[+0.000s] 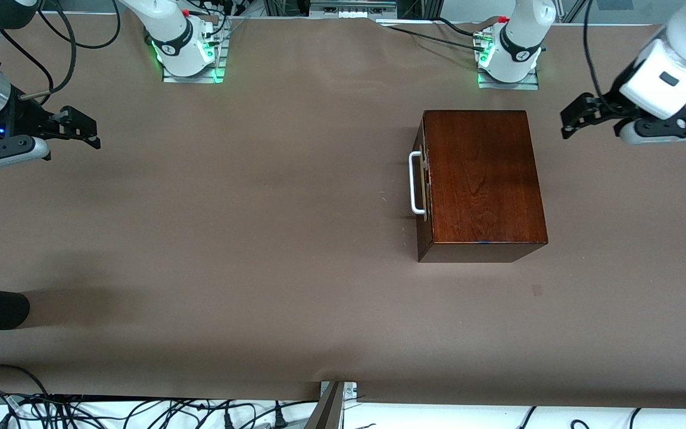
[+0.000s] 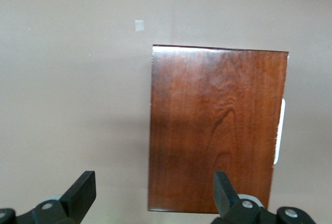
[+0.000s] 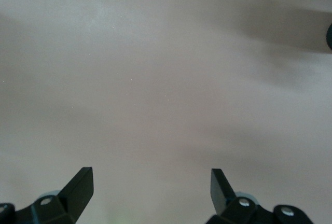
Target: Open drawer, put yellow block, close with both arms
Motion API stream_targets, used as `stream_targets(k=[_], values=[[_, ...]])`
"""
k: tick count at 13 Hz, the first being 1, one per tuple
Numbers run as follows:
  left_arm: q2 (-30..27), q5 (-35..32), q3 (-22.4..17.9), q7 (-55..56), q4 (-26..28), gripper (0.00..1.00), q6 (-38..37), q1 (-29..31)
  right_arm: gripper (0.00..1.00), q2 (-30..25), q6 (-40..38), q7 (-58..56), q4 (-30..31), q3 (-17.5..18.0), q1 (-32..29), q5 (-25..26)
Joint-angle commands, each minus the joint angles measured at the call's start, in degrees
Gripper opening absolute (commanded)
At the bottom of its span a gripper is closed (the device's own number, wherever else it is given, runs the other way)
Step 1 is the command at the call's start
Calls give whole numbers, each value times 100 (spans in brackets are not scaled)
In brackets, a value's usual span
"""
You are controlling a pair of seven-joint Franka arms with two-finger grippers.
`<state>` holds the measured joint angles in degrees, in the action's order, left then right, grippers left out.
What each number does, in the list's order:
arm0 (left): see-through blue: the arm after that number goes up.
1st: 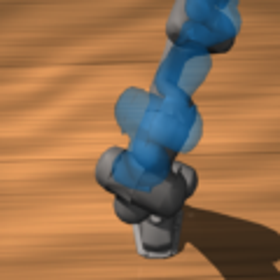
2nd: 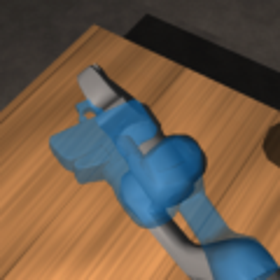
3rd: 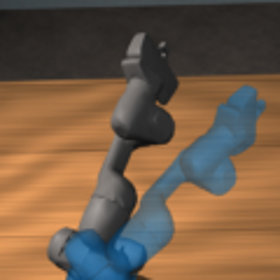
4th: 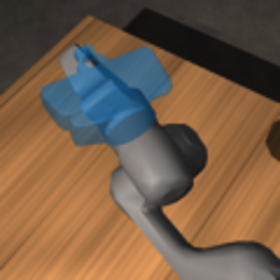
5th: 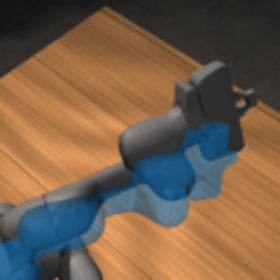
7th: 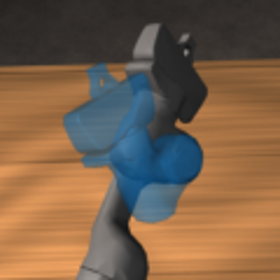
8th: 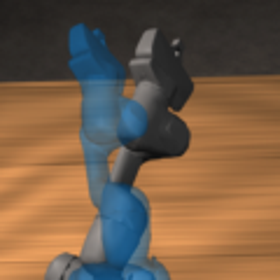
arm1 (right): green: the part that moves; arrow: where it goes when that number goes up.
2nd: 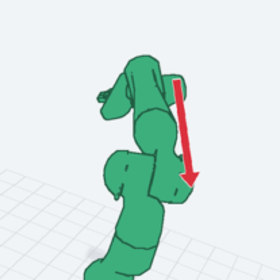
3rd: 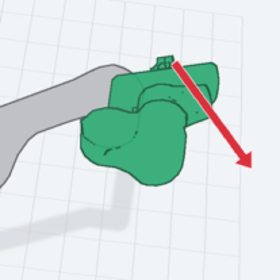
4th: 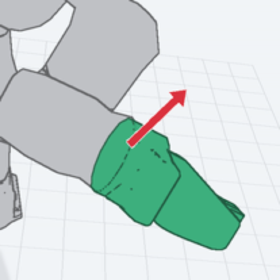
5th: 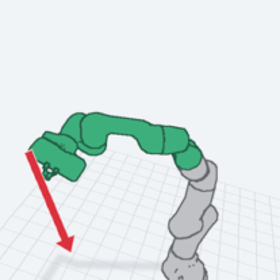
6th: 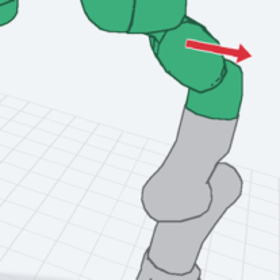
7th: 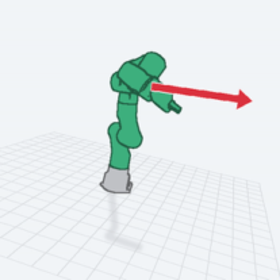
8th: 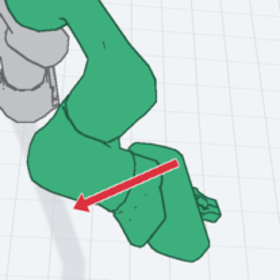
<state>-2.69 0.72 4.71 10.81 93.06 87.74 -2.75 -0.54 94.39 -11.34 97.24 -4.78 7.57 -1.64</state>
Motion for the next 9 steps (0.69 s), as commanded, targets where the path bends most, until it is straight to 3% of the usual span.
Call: stream_targets(k=[1, 9], values=[[-144, 33, 48, -561, 178, 100, 59, 292, 100, -16, -79, -61, -82, -32, -1, -108], [-153, 33, 39, -808, 125, 100, 77, 477, 100, 2, -78, -61, -82, -40, -1, -108]])
